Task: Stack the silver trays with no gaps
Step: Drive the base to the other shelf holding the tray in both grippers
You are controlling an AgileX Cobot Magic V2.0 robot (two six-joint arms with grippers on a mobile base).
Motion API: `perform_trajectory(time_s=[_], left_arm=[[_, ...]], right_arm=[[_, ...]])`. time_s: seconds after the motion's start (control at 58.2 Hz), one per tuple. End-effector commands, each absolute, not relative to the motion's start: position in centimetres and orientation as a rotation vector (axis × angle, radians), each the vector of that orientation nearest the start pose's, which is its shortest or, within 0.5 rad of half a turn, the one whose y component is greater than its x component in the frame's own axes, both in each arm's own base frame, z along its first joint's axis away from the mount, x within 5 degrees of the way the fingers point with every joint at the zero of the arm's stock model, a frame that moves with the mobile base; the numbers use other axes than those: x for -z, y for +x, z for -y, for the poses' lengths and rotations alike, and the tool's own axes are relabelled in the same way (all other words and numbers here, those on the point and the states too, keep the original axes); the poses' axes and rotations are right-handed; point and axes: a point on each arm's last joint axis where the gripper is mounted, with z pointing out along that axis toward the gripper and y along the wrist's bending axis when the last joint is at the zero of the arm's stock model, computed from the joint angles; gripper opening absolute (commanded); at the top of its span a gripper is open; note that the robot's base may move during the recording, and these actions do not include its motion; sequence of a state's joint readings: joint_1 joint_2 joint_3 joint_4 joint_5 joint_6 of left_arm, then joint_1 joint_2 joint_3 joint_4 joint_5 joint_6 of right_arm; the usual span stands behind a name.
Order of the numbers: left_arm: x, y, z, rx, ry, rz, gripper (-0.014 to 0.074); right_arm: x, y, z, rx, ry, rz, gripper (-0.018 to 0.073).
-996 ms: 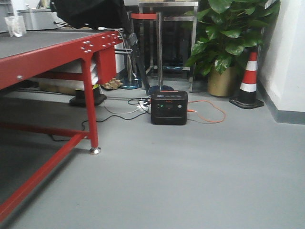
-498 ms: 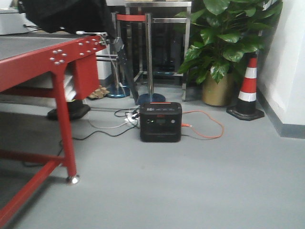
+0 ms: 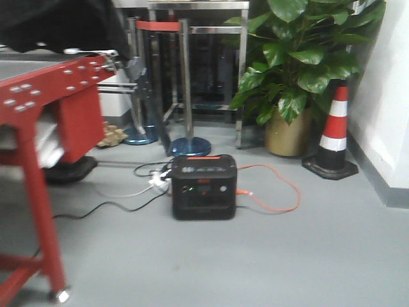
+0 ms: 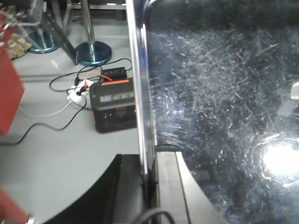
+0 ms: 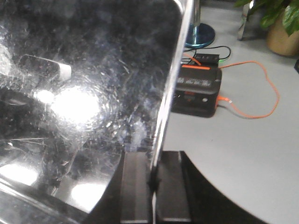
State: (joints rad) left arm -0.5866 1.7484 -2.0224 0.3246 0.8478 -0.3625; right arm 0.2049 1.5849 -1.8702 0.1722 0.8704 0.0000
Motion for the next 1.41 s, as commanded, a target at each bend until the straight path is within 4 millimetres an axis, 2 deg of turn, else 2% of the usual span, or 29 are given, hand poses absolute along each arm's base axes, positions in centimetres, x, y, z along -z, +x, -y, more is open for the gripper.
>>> perform_trajectory(time_s=[0.0, 1.391], left_arm=[[-46.92, 33.91, 20.2, 0.218, 0.321, -1.959, -0.0026], [-46.86, 34.03, 20.1, 0.191, 0.326, -1.954, -0.0026]], right_arm=[[-48.74, 33.44, -8.53, -0.357, -0.185, -1.976, -0.008], [-48.83, 33.48, -8.52, -0.358, -0.182, -1.966, -0.008]])
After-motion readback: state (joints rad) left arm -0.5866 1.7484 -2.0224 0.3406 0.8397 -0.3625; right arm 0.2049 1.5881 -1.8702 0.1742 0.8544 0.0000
